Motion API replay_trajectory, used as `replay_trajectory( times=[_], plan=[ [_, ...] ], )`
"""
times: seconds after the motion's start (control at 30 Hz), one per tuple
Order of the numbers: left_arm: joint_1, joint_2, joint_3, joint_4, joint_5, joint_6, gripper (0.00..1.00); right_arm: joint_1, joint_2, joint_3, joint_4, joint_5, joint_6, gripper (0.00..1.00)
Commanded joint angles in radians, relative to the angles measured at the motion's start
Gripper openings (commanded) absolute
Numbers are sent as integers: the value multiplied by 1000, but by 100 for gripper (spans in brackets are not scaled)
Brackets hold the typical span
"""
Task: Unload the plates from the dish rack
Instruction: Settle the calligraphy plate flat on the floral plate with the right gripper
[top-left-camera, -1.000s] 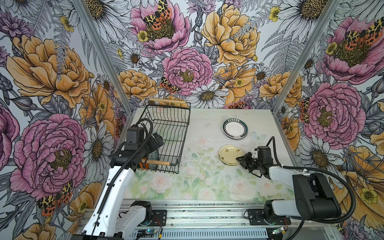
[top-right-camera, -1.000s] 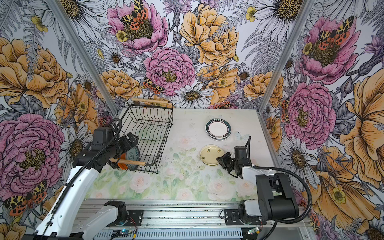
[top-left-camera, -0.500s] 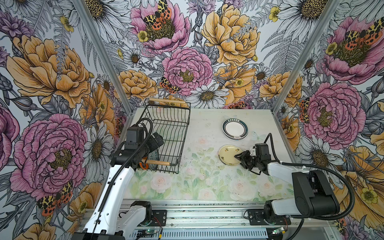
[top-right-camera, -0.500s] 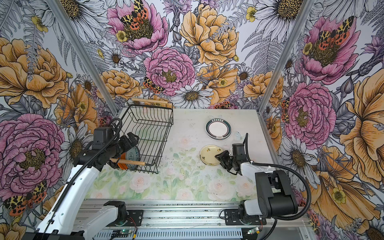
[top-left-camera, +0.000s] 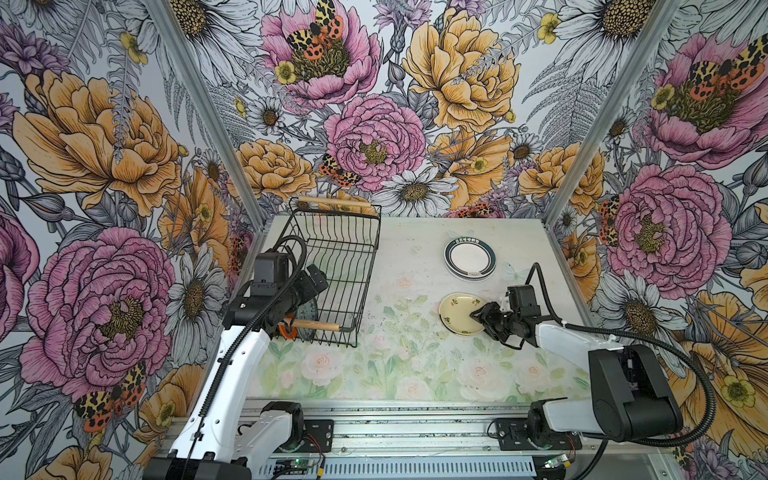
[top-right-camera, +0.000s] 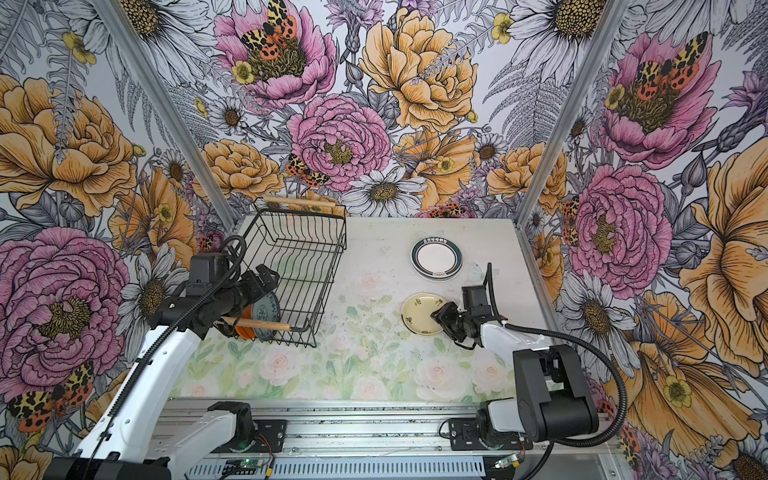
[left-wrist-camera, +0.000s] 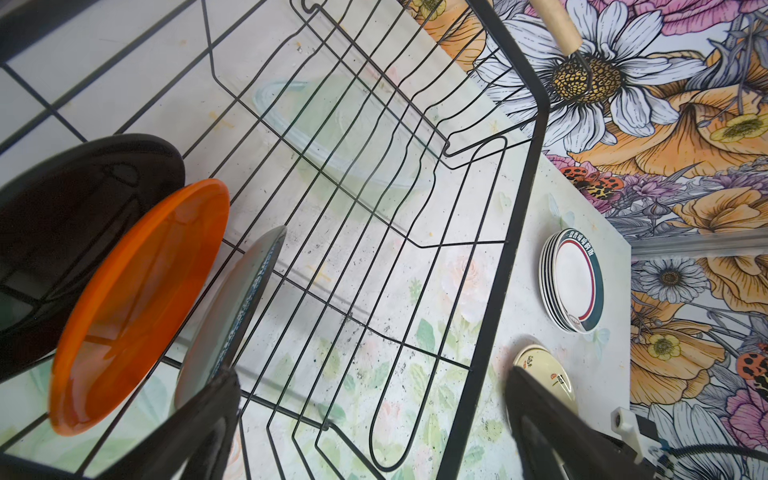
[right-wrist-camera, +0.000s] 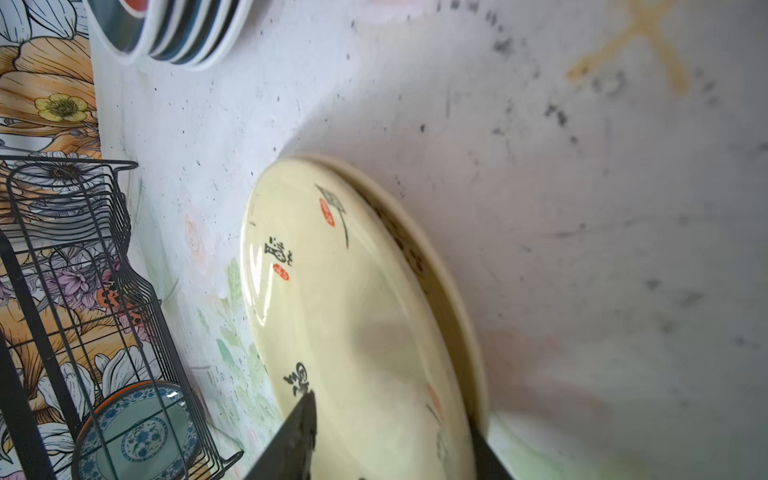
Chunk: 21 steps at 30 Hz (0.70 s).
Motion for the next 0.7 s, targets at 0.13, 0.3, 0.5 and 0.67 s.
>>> replay_trajectory(
  times=[0.13,0.3,0.5,0.67],
  plan=[
    [14,11,-17,23,21,28,99,15,-50,62,-146,79,-70,52],
    [20,13,-24,22,25,37,99,24,-75,80,-227,140,-105,55],
    [27,22,-25,20,49,47,99,42,-45,98,-258,169,-127,56],
    [30,15,-27,21,49,50,99,70,-29,137,-315,219,-158,57]
  ],
)
